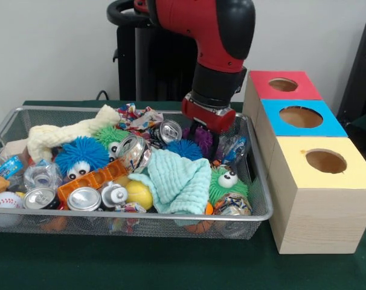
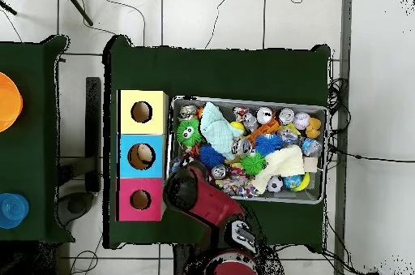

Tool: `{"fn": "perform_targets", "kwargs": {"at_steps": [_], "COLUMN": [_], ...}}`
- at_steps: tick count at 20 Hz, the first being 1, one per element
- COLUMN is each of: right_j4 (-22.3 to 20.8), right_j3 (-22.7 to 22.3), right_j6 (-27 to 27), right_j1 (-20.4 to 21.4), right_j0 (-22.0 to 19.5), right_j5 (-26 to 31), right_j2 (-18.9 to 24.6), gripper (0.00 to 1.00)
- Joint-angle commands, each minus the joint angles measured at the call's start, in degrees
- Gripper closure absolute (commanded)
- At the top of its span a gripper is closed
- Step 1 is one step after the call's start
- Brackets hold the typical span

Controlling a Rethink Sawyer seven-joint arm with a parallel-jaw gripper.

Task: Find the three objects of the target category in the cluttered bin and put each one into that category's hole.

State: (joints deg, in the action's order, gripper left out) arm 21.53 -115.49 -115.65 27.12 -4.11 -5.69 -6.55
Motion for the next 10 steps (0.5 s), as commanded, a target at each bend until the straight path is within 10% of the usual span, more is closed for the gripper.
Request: {"fn": "perform_targets", "kwargs": {"at_steps": [1,10], "right_j4": [-8.8,-16.0], "right_j3": [-5.7,-5.9], "right_j6": [-8.6,-6.8], "right_j1": [2.7,3.7], "right_j0": [-7.4,-11.6], "right_j5": [-2.5,0.3], "right_j2": [13.0,18.9], "gripper": [0.00,0.00]}}
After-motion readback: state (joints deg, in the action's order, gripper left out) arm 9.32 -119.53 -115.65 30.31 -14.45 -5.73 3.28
